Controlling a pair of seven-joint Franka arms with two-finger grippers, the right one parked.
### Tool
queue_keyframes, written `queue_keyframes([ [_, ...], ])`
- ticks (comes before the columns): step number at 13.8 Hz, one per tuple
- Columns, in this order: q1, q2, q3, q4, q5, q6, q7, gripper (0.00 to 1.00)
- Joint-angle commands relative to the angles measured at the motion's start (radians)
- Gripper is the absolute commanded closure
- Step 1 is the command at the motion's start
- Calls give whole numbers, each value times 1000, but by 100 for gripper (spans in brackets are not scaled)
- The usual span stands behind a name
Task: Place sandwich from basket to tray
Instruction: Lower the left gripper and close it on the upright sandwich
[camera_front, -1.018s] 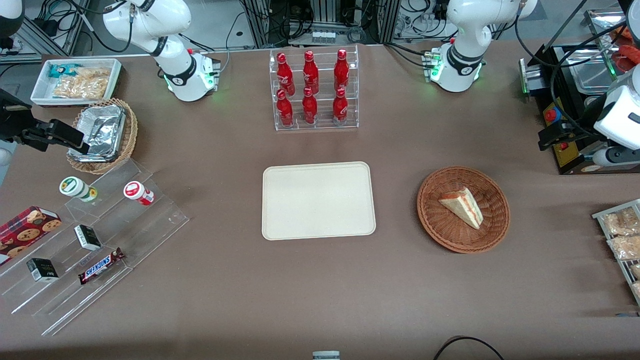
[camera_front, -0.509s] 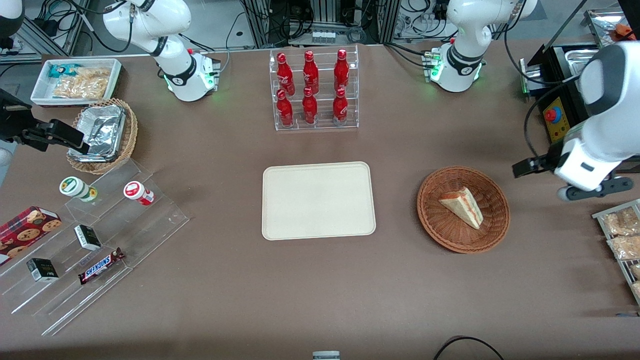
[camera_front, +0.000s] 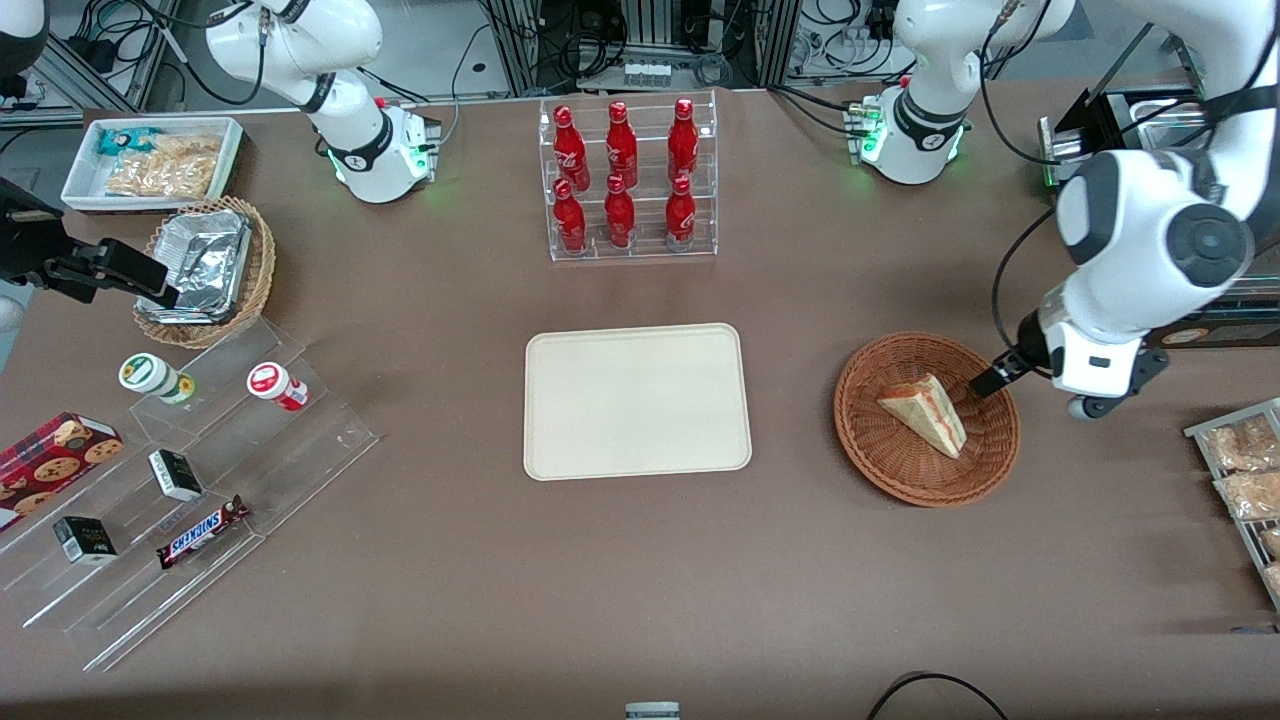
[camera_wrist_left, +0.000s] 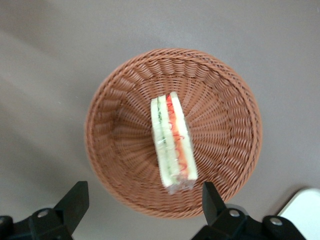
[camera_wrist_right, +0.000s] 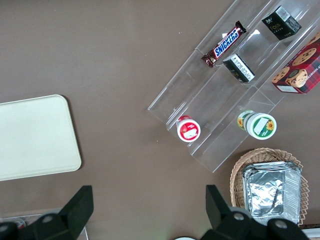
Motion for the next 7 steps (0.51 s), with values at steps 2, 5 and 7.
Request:
queue_keyframes([
  [2,-69,-28,2,-121,-15,165,-201,0],
  [5,-79,18,2,-126,-15,206,-206,0],
  [7,-79,61,2,-123,-15,233,-206,0],
])
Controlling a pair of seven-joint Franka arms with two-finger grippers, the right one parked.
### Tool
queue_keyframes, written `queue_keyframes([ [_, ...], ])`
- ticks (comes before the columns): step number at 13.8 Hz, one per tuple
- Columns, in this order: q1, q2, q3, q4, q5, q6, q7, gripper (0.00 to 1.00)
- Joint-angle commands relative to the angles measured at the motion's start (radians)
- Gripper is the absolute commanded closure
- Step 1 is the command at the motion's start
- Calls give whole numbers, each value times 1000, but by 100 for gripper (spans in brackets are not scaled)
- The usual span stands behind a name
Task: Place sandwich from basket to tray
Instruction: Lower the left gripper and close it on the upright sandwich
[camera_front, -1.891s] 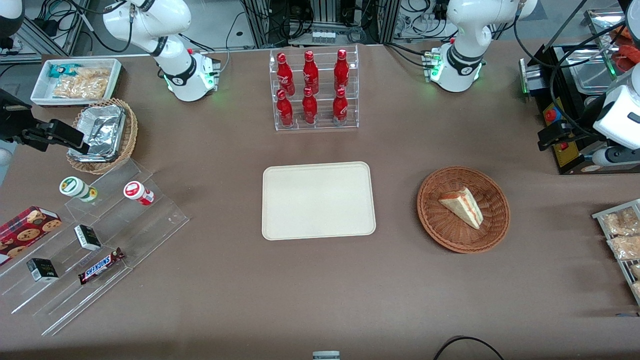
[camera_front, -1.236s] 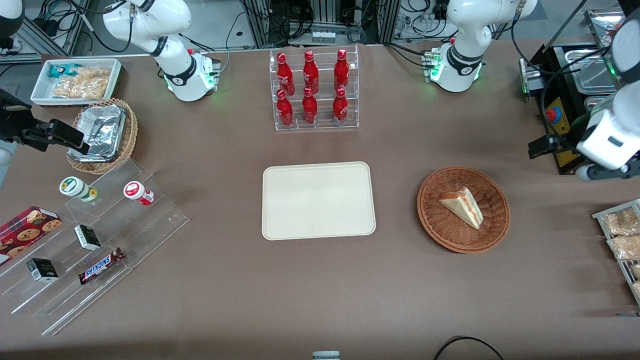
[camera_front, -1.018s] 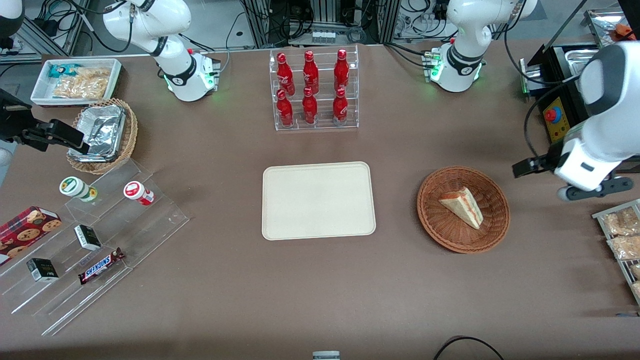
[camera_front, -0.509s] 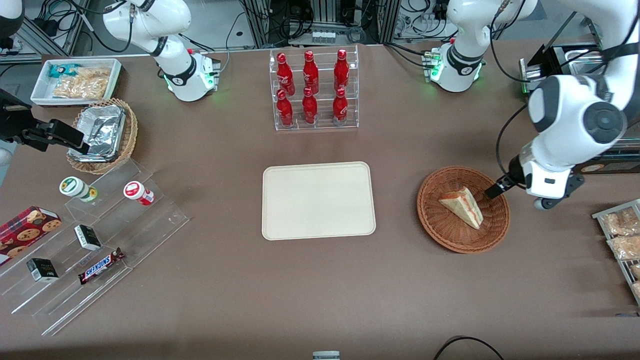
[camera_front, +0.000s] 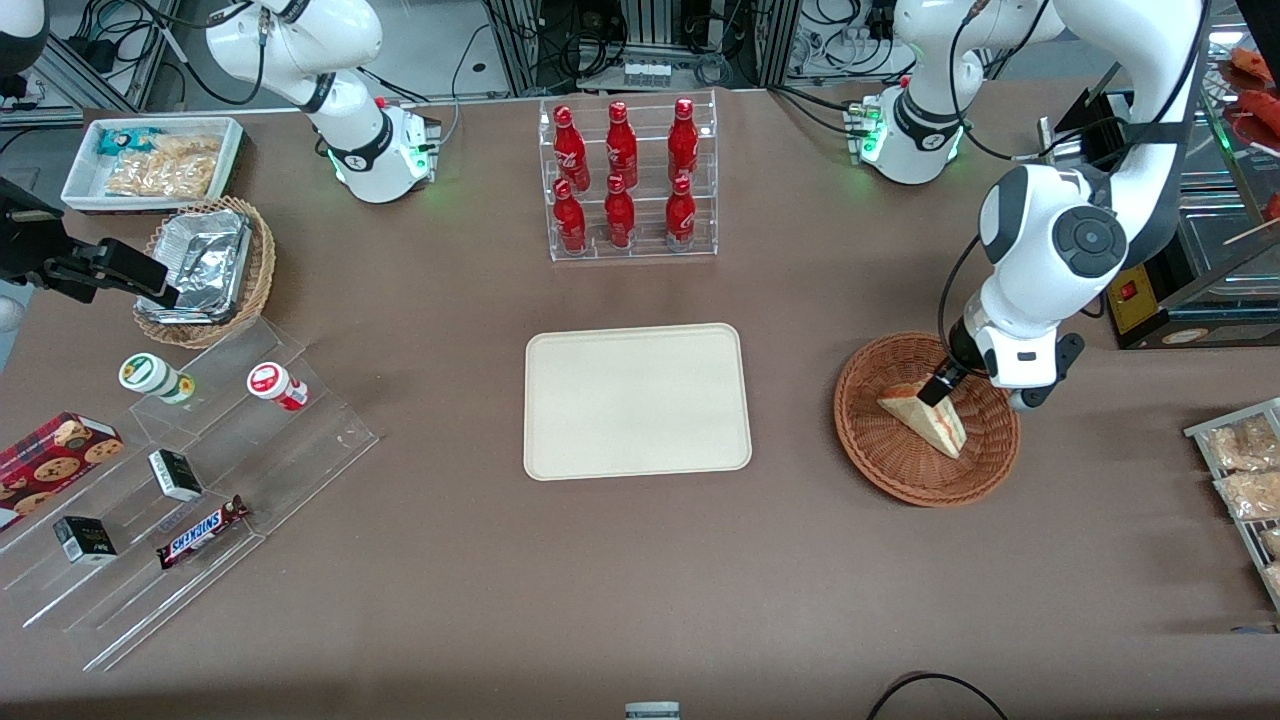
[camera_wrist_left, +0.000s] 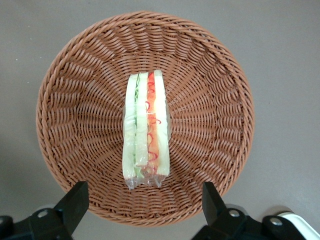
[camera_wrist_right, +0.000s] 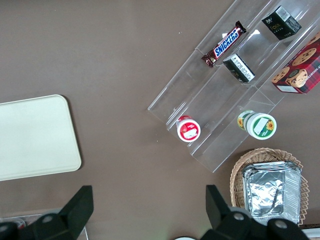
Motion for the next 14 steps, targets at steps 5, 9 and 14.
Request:
queue_keyframes([
  [5,0,135,5,-9,-14,151,-8,0],
  [9,8,179,9,-8,-14,178,-5,15],
  [14,10,166,14,-2,-8,168,11,76],
])
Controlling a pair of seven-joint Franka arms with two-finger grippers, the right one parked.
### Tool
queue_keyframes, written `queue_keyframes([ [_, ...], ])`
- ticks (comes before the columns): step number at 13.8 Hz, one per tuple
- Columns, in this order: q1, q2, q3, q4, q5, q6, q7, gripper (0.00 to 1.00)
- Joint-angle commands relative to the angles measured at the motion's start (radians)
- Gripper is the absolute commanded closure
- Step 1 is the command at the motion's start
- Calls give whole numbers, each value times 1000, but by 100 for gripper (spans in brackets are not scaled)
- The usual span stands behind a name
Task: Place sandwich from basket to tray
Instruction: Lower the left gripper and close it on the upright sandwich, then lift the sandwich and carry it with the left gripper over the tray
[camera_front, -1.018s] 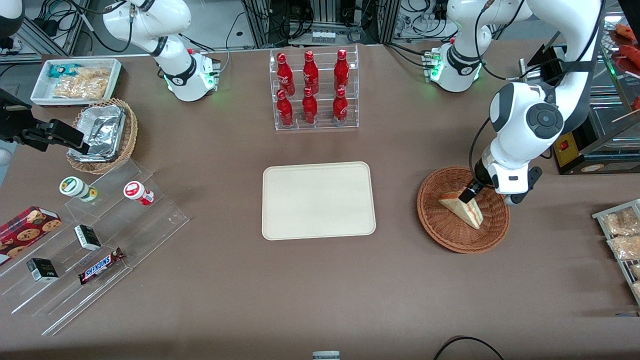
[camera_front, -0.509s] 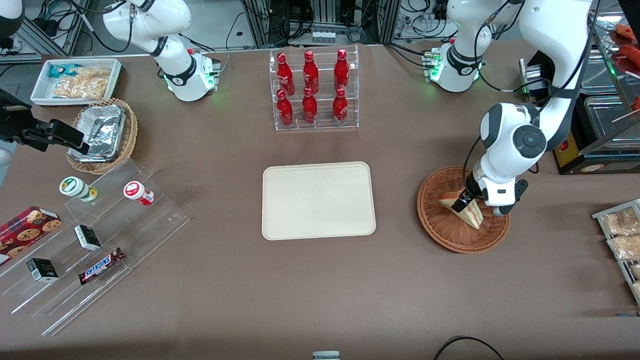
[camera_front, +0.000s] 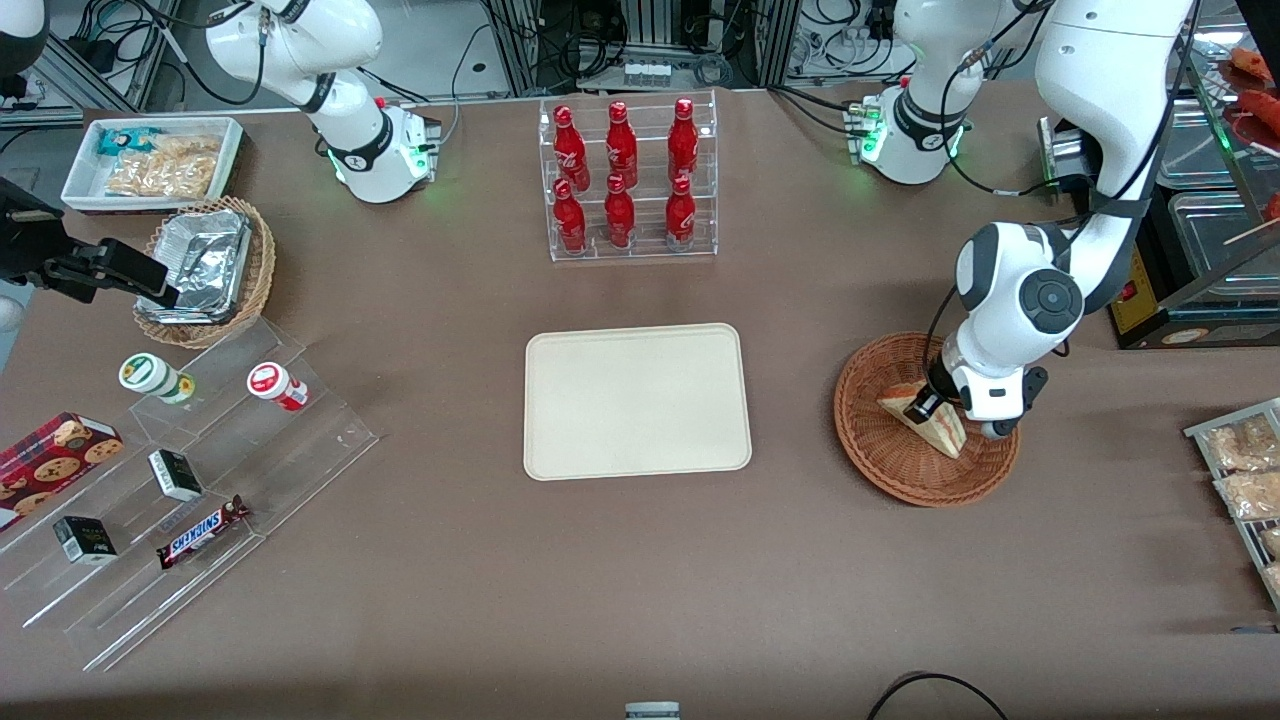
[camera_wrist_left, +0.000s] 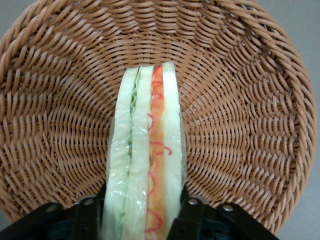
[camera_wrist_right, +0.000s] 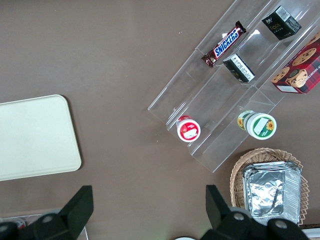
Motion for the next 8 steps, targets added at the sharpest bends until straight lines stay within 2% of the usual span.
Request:
queue_keyframes([
  [1,4,-49,-1,4,-6,1,10,76],
  [4,1,-121,-1,56,3,-120,10,76],
  [8,-58,-112,-24,356,15,-520,11,76],
])
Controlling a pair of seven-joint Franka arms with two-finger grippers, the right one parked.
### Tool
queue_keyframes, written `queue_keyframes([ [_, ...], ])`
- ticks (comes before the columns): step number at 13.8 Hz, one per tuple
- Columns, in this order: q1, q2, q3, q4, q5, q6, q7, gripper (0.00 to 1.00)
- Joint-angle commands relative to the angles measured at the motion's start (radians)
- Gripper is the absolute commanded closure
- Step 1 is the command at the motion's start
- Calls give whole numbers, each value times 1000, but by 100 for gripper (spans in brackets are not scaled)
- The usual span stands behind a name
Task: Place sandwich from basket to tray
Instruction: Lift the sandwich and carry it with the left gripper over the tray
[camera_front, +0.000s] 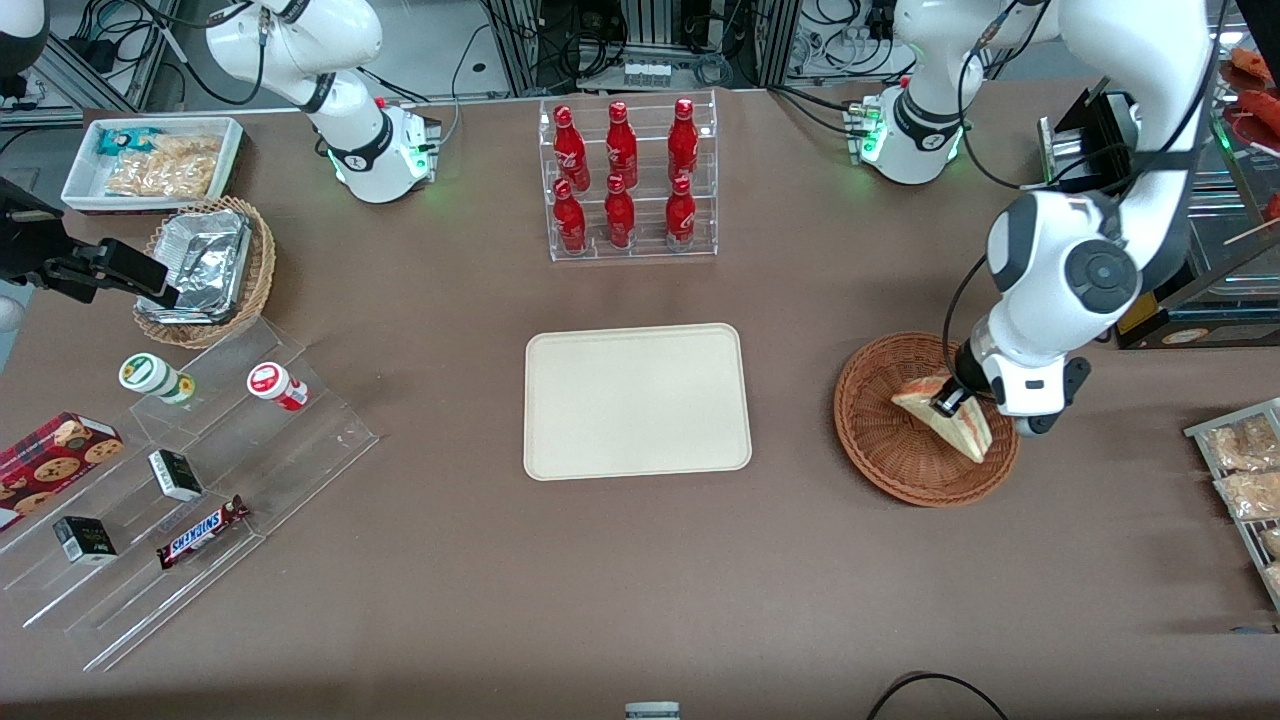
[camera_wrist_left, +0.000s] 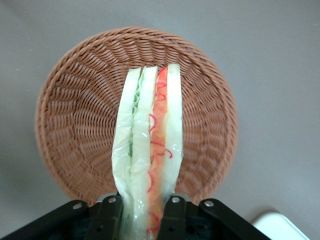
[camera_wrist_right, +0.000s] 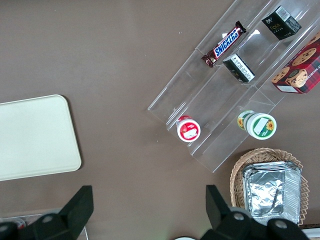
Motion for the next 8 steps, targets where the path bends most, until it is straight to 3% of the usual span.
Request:
queue_keyframes([
  [1,-85,54,-10,218,14,-218,1,76],
  [3,-163,100,-12,301,15,-276,25,76],
  [5,-246,139,-13,329,-5,-273,186,76],
  [8,-367,238,-13,423,-31,-266,143,76],
])
